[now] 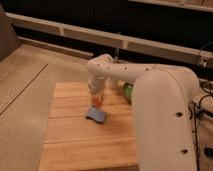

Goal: Place the pepper on the white sponge

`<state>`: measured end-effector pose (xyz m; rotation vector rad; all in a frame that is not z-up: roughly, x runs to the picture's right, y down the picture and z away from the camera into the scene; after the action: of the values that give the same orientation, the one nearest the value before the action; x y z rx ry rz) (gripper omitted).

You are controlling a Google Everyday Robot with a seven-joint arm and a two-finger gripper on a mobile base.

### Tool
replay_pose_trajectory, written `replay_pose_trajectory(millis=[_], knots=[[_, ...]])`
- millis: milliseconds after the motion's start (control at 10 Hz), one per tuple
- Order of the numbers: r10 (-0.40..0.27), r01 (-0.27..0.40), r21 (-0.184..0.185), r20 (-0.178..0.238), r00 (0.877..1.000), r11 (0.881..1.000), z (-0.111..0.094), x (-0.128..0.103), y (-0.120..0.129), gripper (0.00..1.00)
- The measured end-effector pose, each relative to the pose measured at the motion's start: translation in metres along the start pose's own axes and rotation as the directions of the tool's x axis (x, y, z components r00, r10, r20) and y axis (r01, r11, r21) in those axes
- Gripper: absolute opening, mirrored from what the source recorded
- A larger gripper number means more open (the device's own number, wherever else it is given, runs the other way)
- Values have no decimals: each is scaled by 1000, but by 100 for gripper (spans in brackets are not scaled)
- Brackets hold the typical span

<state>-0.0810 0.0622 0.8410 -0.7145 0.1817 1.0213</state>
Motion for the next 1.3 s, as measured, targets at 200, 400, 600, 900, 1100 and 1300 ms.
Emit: replay_pose_trajectory(millis=[200, 400, 600, 900, 1100, 1300], knots=[[-10, 10, 5, -12, 1000, 1000, 2, 10, 27, 0], [89, -81, 95, -85, 992, 992, 12, 60, 25, 0], [112, -99, 121, -100, 989, 988, 20, 63, 12, 10], [118, -103, 136, -110, 987, 985, 37, 57, -10, 41], [106, -92, 125, -108, 988, 988, 44, 47, -13, 61], [93, -83, 102, -103, 990, 991, 46, 40, 0, 79]])
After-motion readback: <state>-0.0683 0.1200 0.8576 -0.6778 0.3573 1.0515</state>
